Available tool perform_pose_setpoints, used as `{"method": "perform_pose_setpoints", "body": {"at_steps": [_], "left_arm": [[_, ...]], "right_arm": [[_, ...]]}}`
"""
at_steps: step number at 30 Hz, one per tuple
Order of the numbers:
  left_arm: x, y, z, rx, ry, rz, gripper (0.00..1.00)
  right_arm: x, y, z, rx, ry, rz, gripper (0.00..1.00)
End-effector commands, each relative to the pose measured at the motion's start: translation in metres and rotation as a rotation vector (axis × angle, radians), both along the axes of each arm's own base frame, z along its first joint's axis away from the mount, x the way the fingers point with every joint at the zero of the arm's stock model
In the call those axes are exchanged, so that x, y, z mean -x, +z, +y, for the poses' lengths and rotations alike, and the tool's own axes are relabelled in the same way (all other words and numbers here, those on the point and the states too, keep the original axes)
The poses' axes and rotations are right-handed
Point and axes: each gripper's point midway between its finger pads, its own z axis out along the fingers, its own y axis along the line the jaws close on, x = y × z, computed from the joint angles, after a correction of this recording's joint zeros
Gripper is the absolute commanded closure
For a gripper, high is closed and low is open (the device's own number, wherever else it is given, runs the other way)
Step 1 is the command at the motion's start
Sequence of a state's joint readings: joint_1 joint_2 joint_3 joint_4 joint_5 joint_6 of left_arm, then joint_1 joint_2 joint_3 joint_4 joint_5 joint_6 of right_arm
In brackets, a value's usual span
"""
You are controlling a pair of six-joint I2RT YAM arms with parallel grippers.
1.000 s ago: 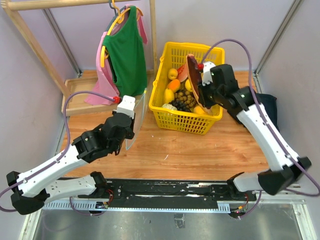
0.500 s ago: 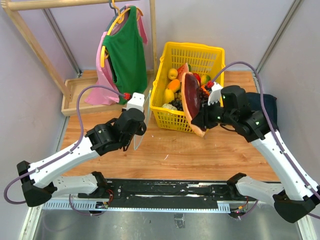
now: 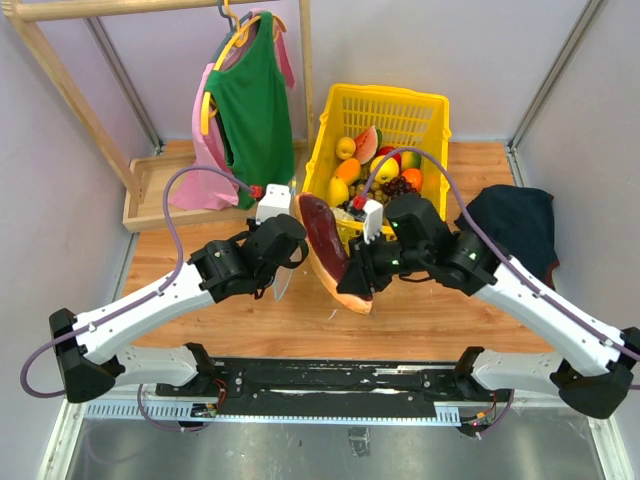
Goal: Place the food in the zip-top bag and seal the zipper
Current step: Place the fake food in the zipper food storage bag.
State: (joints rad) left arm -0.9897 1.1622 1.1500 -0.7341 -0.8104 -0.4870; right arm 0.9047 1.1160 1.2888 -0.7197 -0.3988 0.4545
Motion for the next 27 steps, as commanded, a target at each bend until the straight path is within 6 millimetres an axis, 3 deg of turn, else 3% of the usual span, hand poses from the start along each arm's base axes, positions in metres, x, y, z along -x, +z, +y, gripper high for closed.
{"method": "perform_pose_setpoints", "body": {"at_steps": [1,10,18,27], "left_arm": [[-0.001,0.024,0.007,0.064,0.053,-0.059,1.00],[0.004,0.040,0.017,0.068,0.056,-0.105,1.00],[0.010,0.043,0.032,0.023,0.086,-0.122,1.00],[0.021,0.032,0.020,-0.059,0.003,-0.117,1.00]], "right_arm": [[0.003,-0.001,0.020,-0.017,0.020,0.046,0.99],[0.011,-0.012,0.043,0.014,0.081,0.110,0.99],[0.008,-0.032,0.045,0.085,0.064,0.170,0.99],[0.004,-0.037,0.061,0.102,0.071,0.220,0.99]]}}
